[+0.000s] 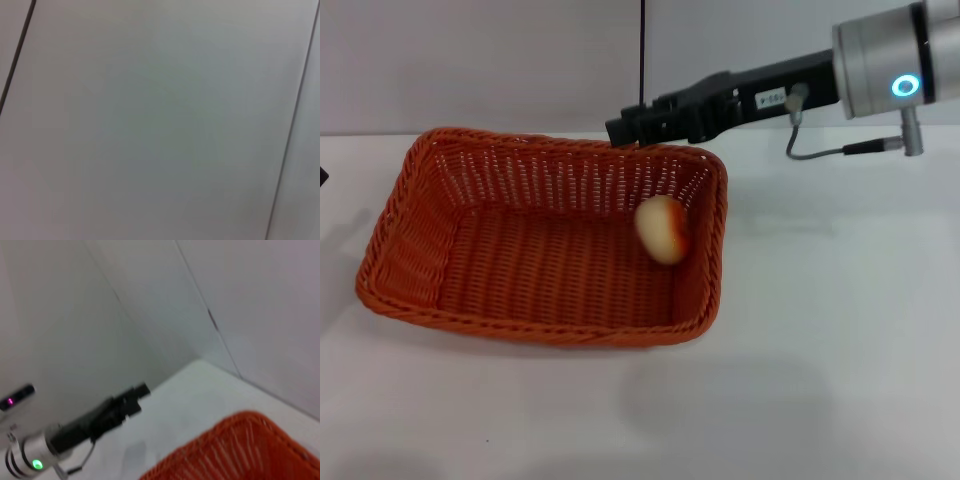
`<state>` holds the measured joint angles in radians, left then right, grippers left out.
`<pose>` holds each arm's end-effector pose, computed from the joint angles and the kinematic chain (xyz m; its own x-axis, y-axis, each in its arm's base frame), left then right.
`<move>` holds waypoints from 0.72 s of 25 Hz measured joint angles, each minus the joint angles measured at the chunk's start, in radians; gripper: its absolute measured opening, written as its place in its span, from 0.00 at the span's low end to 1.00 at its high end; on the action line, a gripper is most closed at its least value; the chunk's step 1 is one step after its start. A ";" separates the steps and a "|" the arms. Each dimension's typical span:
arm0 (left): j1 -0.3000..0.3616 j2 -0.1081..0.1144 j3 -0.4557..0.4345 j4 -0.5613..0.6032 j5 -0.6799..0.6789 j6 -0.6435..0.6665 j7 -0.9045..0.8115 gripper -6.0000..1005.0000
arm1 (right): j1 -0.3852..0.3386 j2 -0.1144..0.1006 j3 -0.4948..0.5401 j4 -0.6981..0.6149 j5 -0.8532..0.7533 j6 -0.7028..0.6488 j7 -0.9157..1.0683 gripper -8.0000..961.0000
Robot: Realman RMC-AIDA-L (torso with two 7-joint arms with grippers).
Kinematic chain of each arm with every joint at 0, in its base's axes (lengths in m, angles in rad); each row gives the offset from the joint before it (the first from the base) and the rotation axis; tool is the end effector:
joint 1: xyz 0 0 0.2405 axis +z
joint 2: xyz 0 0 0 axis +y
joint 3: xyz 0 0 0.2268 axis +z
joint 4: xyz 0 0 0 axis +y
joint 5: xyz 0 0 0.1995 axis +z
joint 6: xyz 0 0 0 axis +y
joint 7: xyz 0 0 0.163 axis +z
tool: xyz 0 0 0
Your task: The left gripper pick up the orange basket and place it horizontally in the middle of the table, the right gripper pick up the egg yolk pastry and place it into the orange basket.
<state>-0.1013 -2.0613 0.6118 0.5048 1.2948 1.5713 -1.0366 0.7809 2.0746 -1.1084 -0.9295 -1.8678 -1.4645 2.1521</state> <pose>-0.3222 0.2399 0.0798 0.5041 0.0318 0.8631 0.7770 -0.4531 -0.4371 0.0798 0.3596 -0.0146 0.7626 -0.5295 -0.3717 -0.5352 -0.8391 0.0972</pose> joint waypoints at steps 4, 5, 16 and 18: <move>0.016 0.002 -0.005 -0.022 0.004 0.047 0.004 0.67 | -0.127 -0.003 0.022 -0.177 0.078 -0.030 -0.004 0.24; 0.018 0.002 -0.005 -0.022 0.004 0.047 0.005 0.67 | -0.127 -0.003 0.022 -0.177 0.078 -0.030 -0.004 0.36; 0.049 0.002 -0.010 -0.057 -0.005 0.051 0.157 0.67 | -0.504 -0.004 0.180 -0.105 0.536 -0.158 -0.415 0.64; 0.045 -0.001 -0.027 -0.090 -0.011 0.066 0.204 0.67 | -0.519 -0.004 0.237 0.026 0.584 -0.217 -0.554 0.64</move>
<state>-0.0563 -2.0624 0.5845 0.4151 1.2841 1.6376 -0.8322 0.2616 2.0702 -0.8719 -0.9031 -1.2837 -1.6814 1.5977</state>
